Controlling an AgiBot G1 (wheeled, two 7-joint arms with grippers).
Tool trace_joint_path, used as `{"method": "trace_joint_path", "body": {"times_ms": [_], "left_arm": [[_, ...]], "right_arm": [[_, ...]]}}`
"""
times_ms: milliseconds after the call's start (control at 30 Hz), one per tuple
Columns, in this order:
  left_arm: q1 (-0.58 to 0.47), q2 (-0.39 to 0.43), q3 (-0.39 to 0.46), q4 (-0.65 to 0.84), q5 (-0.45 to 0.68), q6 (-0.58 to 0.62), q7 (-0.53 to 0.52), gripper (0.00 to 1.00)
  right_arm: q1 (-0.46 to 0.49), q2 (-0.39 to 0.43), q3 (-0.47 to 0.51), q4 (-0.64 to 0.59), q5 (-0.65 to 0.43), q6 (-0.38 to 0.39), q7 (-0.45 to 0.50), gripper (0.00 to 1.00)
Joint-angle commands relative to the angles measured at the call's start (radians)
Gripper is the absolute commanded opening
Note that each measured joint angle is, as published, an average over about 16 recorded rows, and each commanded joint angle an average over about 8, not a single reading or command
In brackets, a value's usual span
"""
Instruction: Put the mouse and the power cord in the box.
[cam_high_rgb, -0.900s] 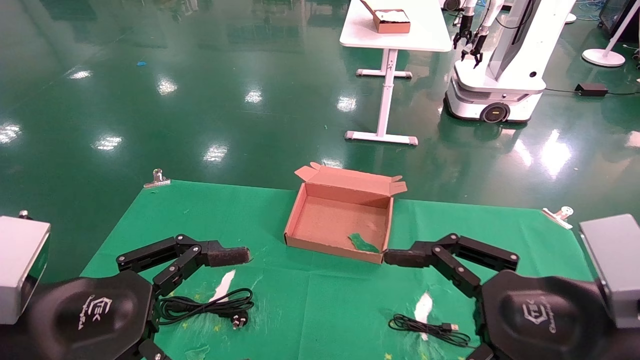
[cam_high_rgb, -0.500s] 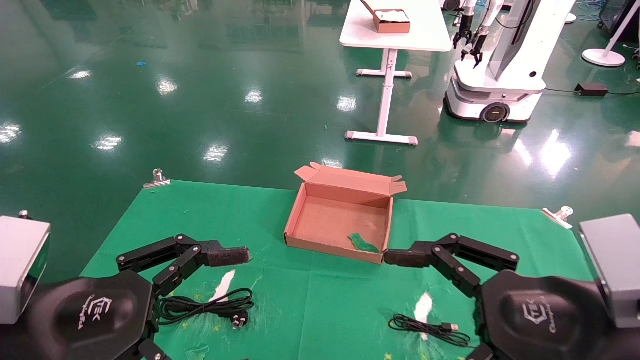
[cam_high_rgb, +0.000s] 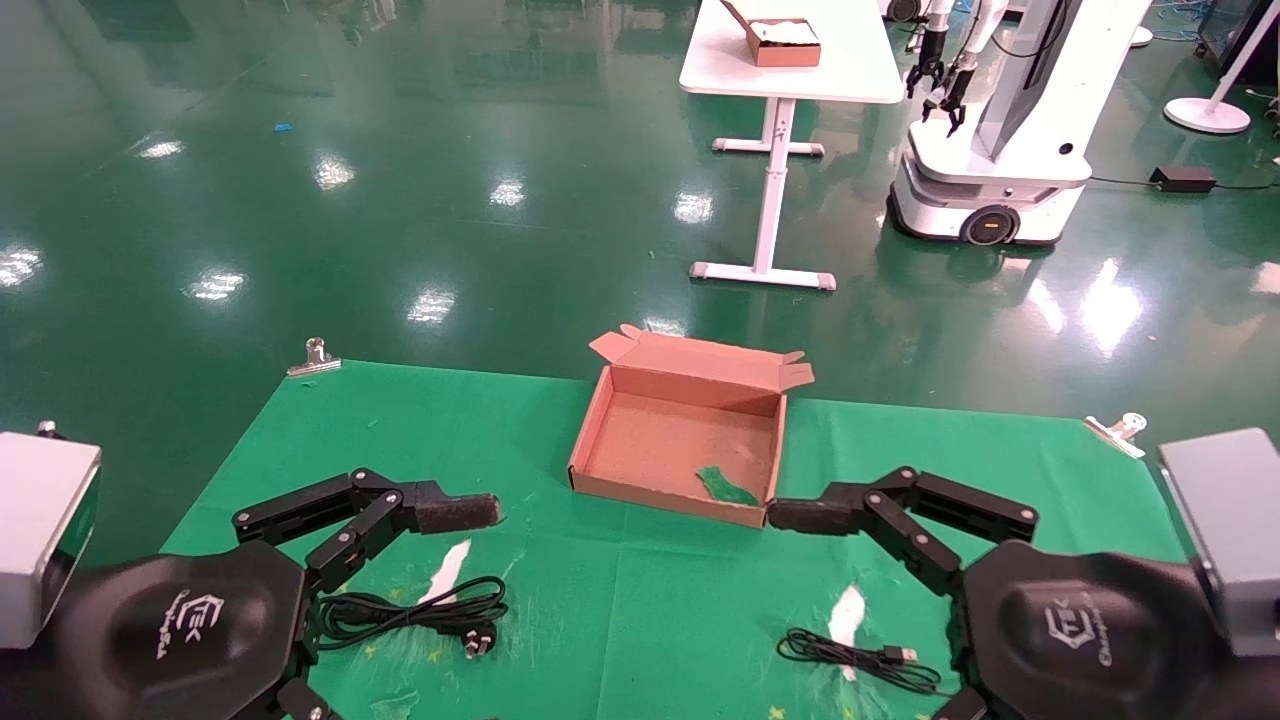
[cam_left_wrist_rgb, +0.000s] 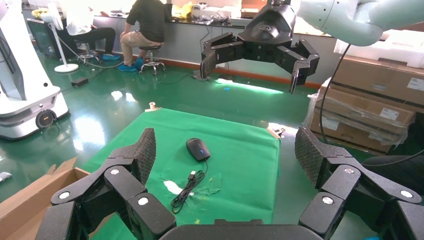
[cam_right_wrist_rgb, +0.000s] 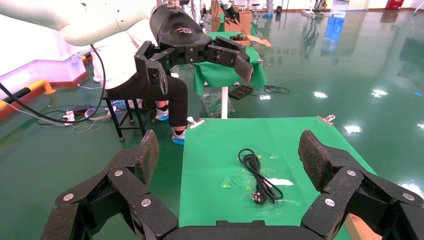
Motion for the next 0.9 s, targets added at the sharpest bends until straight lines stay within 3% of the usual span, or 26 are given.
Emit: {"method": "trace_joint_path", "body": {"times_ms": [33,167,300,433,533,900], "left_arm": [[0.003,0.003,-0.002,0.000,-0.009,0.001,-0.001,1.00],[-0.017,-0.025,0.035,-0.020,0.100,0.019,0.012,1.00],[-0.093,-0.047,0.102,-0.047,0.321,0.019,0.008,1.00],[-0.193,-0.015,0.188,-0.060,0.564,0.005,-0.032,1.00],[-0.243,0.021,0.235,-0.057,0.677,-0.004,-0.066,1.00],[-0.274,0.053,0.274,-0.051,0.779,-0.026,-0.098,1.00]], "right_arm": [[-0.002,-0.002,-0.001,-0.004,0.002,-0.002,0.001,1.00],[-0.023,0.031,-0.034,0.016,-0.079,0.014,0.029,1.00],[-0.031,0.075,-0.070,0.048,-0.190,0.042,0.074,1.00],[-0.019,0.092,-0.100,0.061,-0.285,0.071,0.117,1.00],[-0.010,0.092,-0.115,0.062,-0.336,0.086,0.138,1.00],[0.000,0.083,-0.128,0.052,-0.369,0.090,0.144,1.00]]}}
